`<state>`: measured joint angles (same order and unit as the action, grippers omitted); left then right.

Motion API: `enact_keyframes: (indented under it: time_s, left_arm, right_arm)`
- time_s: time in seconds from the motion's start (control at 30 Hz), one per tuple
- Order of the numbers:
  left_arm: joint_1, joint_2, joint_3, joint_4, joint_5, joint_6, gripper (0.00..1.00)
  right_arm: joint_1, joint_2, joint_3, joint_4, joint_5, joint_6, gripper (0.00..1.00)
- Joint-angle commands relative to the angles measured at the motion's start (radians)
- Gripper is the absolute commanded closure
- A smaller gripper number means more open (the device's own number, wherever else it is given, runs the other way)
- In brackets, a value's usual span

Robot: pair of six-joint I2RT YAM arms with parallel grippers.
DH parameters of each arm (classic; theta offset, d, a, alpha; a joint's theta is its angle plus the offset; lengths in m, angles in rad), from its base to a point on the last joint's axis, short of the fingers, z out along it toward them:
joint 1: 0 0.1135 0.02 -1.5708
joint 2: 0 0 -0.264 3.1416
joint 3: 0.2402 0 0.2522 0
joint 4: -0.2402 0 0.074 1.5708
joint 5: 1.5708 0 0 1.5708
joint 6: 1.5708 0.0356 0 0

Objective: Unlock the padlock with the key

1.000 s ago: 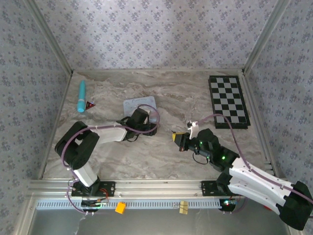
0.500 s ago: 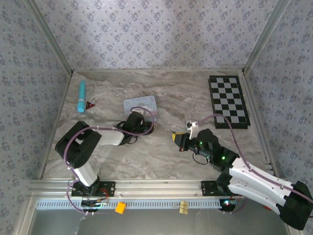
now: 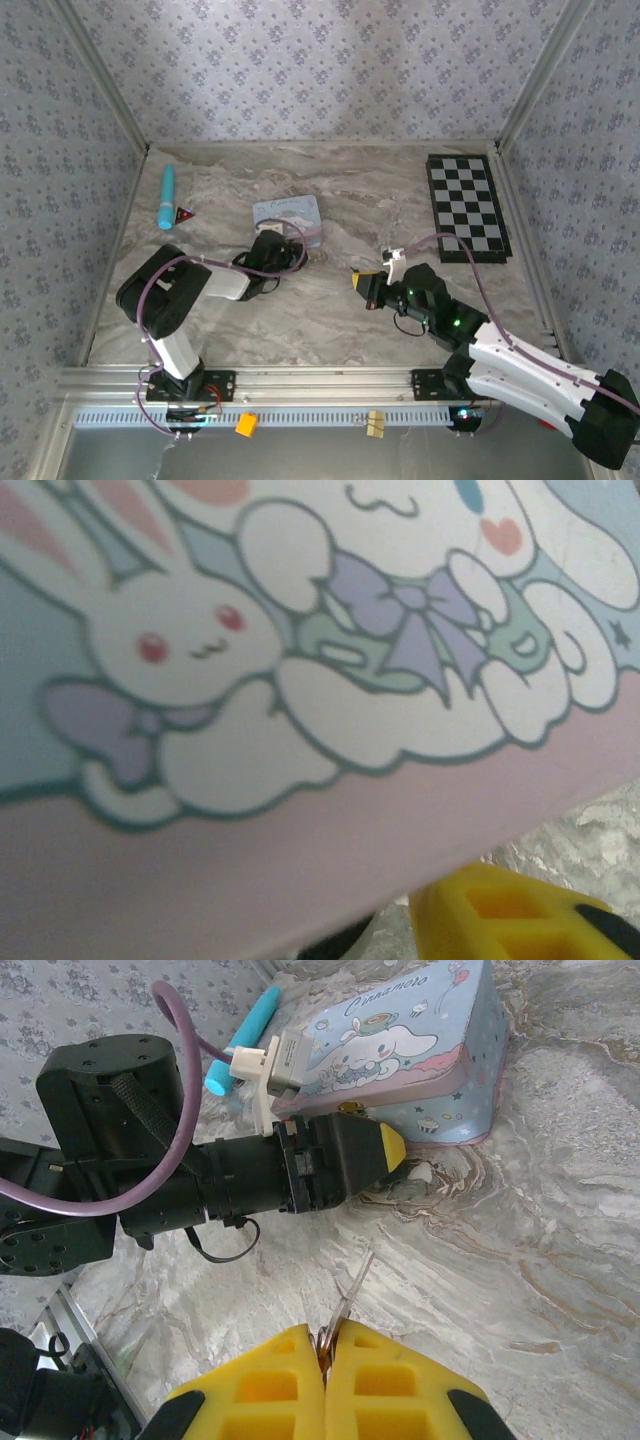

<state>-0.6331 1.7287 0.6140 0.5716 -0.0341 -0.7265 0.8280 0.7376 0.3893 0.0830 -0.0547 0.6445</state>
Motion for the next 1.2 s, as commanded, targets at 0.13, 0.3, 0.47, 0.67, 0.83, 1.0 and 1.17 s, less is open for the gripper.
enact_keyframes:
  time_s: [0.13, 0.3, 0.47, 0.67, 0.83, 1.0, 1.17]
  left_arm:
    - [0.03, 0.029, -0.016, 0.04, -0.004, -0.002, 0.7]
    - [0.03, -0.015, -0.046, 0.034, -0.014, -0.004, 0.74]
    - [0.031, -0.044, -0.066, 0.04, -0.009, -0.005, 0.8]
    - [0.031, -0.058, -0.077, 0.046, -0.006, -0.004, 0.82]
    - [0.03, -0.069, -0.078, 0.034, -0.005, -0.004, 0.83]
    - [0.031, -0.093, -0.082, 0.01, -0.001, -0.01, 0.86]
    - [0.031, -0.141, -0.081, -0.046, 0.033, -0.039, 0.88]
  right_arm:
    - [0.014, -0.003, -0.005, -0.009, 0.029, 0.023, 1.0]
    - [0.016, 0.009, -0.002, -0.007, 0.026, 0.026, 1.0]
    - [0.025, 0.044, -0.009, 0.024, 0.022, 0.037, 1.0]
    - [0.036, 0.077, 0.01, 0.031, 0.023, 0.03, 1.0]
    - [0.039, 0.084, 0.008, 0.032, 0.031, 0.032, 1.0]
    - [0.039, 0.094, 0.009, 0.033, 0.029, 0.034, 1.0]
    - [0.039, 0.128, -0.019, 0.115, 0.003, 0.093, 1.0]
